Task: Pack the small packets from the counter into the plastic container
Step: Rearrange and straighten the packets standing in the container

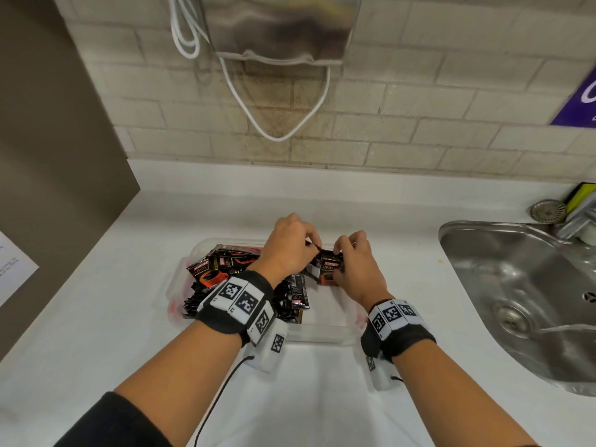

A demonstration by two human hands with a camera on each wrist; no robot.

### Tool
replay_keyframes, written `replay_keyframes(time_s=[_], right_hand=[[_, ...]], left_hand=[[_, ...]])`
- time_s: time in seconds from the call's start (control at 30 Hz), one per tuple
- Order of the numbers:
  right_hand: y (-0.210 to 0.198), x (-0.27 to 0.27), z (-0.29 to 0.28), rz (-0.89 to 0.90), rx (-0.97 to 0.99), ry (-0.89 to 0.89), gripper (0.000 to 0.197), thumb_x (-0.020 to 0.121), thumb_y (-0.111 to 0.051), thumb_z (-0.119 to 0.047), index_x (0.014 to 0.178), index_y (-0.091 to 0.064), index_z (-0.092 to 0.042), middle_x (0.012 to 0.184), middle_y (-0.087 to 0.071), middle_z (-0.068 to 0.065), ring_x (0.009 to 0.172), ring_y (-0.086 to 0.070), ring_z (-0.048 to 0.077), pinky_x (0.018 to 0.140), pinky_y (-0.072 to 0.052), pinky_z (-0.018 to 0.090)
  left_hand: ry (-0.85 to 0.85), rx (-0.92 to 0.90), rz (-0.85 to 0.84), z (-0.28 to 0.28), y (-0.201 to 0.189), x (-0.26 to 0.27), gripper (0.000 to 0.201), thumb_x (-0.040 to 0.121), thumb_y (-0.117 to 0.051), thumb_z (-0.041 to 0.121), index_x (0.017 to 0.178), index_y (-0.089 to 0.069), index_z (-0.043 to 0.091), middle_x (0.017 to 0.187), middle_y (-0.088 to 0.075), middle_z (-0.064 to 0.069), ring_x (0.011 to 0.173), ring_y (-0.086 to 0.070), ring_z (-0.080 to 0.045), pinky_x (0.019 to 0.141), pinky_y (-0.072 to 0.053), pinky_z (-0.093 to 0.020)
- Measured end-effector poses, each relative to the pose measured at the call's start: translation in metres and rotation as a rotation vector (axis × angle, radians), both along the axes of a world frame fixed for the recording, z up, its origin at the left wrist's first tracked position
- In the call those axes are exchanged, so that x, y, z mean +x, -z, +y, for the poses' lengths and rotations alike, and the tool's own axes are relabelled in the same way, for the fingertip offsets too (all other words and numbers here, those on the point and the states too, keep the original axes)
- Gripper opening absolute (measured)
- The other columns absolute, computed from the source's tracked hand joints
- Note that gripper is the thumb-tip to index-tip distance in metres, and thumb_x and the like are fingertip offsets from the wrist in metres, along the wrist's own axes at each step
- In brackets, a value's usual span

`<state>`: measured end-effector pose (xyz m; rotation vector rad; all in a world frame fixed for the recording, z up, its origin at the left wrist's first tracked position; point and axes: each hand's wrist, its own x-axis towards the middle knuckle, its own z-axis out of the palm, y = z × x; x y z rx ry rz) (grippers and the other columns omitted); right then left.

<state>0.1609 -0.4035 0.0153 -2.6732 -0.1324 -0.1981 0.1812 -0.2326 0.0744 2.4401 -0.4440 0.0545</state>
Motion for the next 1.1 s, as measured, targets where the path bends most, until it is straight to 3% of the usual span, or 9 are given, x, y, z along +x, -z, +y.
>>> replay_keyframes(time_s=[0.1, 0.2, 0.33, 0.43, 0.53, 0.67, 0.87, 1.0, 1.1], right_hand=[[0.000, 0.000, 0.000, -0.013, -0.001, 0.000, 0.034, 0.080, -0.070, -0.003, 0.109, -0.053, -0.007, 0.118, -0.037, 0.011, 0.102, -0.044, 0.025, 0.084, -0.053, 0.039], [0.000, 0.000, 0.000, -0.021, 0.020, -0.008, 0.032, 0.079, -0.069, -0.001, 0.107, -0.055, -0.006, 0.117, -0.037, 0.012, 0.102, -0.044, 0.026, 0.084, -0.053, 0.040], [0.001, 0.000, -0.002, -0.031, 0.074, -0.013, 0.038, 0.077, -0.072, -0.002, 0.111, -0.054, -0.005, 0.120, -0.036, 0.013, 0.103, -0.049, 0.029, 0.086, -0.053, 0.039], [0.003, 0.001, -0.005, -0.050, 0.118, -0.028, 0.038, 0.077, -0.072, -0.002, 0.110, -0.054, -0.006, 0.118, -0.037, 0.011, 0.106, -0.048, 0.029, 0.086, -0.052, 0.036], [0.007, 0.001, -0.008, -0.109, 0.197, -0.023, 0.028, 0.080, -0.064, -0.005, 0.107, -0.057, -0.008, 0.112, -0.039, 0.006, 0.111, -0.041, 0.026, 0.089, -0.039, 0.026], [0.005, -0.004, -0.009, -0.092, 0.262, -0.048, 0.043, 0.070, -0.057, -0.025, 0.111, -0.055, -0.012, 0.110, -0.039, 0.003, 0.109, -0.033, 0.021, 0.092, -0.038, 0.036], [0.004, 0.001, -0.006, 0.027, -0.167, -0.149, 0.090, 0.068, -0.070, -0.047, 0.144, -0.032, -0.017, 0.145, -0.031, 0.009, 0.134, -0.029, 0.027, 0.101, -0.041, 0.046], [0.010, 0.005, -0.001, 0.095, -0.313, -0.117, 0.089, 0.084, -0.069, -0.040, 0.152, -0.015, -0.021, 0.157, -0.017, 0.007, 0.144, -0.021, 0.026, 0.110, -0.035, 0.044], [0.010, 0.006, 0.000, 0.101, -0.313, -0.110, 0.083, 0.087, -0.066, -0.033, 0.153, -0.016, -0.020, 0.156, -0.023, 0.005, 0.144, -0.021, 0.023, 0.112, -0.033, 0.042]], left_hand=[[0.057, 0.163, 0.043, 0.001, -0.006, -0.002, 0.009, 0.089, -0.070, 0.022, 0.088, -0.075, 0.029, 0.095, -0.041, 0.006, 0.102, -0.040, -0.018, 0.085, -0.045, -0.032], [0.156, 0.125, 0.213, 0.005, -0.014, -0.001, 0.016, 0.090, -0.065, 0.015, 0.082, -0.074, 0.026, 0.082, -0.056, 0.013, 0.086, -0.060, -0.014, 0.080, -0.053, -0.034], [0.175, 0.129, 0.292, 0.001, -0.019, -0.004, 0.011, 0.085, -0.067, 0.025, 0.076, -0.072, 0.020, 0.080, -0.069, 0.008, 0.077, -0.063, -0.007, 0.071, -0.052, -0.027], [0.194, 0.184, 0.269, -0.005, -0.016, -0.007, 0.005, 0.080, -0.068, 0.016, 0.078, -0.071, 0.013, 0.078, -0.069, 0.002, 0.077, -0.062, -0.015, 0.070, -0.054, -0.028], [0.202, 0.281, 0.185, -0.010, -0.010, -0.006, 0.016, 0.081, -0.059, -0.001, 0.085, -0.064, 0.013, 0.073, -0.054, 0.005, 0.068, -0.053, -0.015, 0.056, -0.041, -0.025], [0.147, 0.338, 0.063, -0.020, 0.000, -0.005, 0.030, 0.084, -0.057, -0.005, 0.103, -0.048, 0.016, 0.084, -0.053, -0.006, 0.074, -0.054, -0.025, 0.055, -0.038, -0.032], [0.057, 0.235, 0.086, -0.037, 0.008, -0.001, 0.022, 0.087, -0.056, -0.006, 0.085, -0.052, 0.016, 0.096, -0.061, -0.010, 0.088, -0.061, -0.029, 0.079, -0.054, -0.040], [-0.014, 0.159, 0.129, -0.041, 0.014, 0.003, 0.024, 0.086, -0.054, -0.007, 0.093, -0.046, 0.015, 0.098, -0.058, -0.012, 0.090, -0.060, -0.031, 0.068, -0.047, -0.035], [-0.101, 0.157, 0.189, -0.039, 0.017, 0.004, 0.021, 0.087, -0.059, -0.001, 0.104, -0.050, 0.008, 0.095, -0.052, -0.011, 0.087, -0.055, -0.029, 0.067, -0.044, -0.034]])
